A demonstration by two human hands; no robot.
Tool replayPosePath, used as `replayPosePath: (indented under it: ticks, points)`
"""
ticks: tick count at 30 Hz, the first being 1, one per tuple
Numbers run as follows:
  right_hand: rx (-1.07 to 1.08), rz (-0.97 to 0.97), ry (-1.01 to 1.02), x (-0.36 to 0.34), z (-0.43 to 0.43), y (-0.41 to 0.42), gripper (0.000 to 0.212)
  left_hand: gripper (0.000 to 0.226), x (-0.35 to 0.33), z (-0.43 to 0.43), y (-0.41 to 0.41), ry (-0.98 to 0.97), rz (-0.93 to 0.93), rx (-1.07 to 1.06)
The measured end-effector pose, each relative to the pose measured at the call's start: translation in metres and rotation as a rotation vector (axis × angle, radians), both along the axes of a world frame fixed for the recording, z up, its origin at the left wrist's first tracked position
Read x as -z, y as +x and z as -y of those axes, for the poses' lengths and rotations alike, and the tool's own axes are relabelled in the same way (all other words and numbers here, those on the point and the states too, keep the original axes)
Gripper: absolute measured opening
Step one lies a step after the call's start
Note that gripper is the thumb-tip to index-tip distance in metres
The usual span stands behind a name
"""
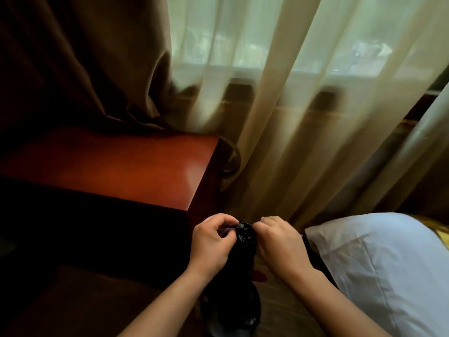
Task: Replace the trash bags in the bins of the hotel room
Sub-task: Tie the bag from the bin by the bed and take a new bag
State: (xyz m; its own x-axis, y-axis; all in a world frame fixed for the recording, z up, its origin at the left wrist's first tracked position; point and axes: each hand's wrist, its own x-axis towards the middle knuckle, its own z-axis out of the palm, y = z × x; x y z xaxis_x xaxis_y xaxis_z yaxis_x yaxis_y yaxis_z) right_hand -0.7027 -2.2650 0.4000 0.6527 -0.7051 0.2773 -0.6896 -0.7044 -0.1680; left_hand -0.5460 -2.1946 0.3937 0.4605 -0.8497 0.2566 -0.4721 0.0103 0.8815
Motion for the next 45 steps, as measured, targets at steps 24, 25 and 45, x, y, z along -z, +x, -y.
replayPosePath:
  ticks: [24, 25, 45]
  points:
    - [-0.079, 0.279, 0.618, -0.349, -0.088, 0.015, 0.005, 0.028, -0.330, -0.142, 0.014, 0.010, -0.156, 0.040]
    - [-0.104, 0.287, 0.638, -0.353, -0.093, 0.019, 0.004, 0.027, -0.336, -0.149, 0.018, -0.001, -0.169, 0.032]
    - [-0.586, 0.279, 0.843, -0.382, -0.201, 0.176, 0.010, 0.030, -0.374, -0.310, 0.111, -0.020, -0.090, -0.446]
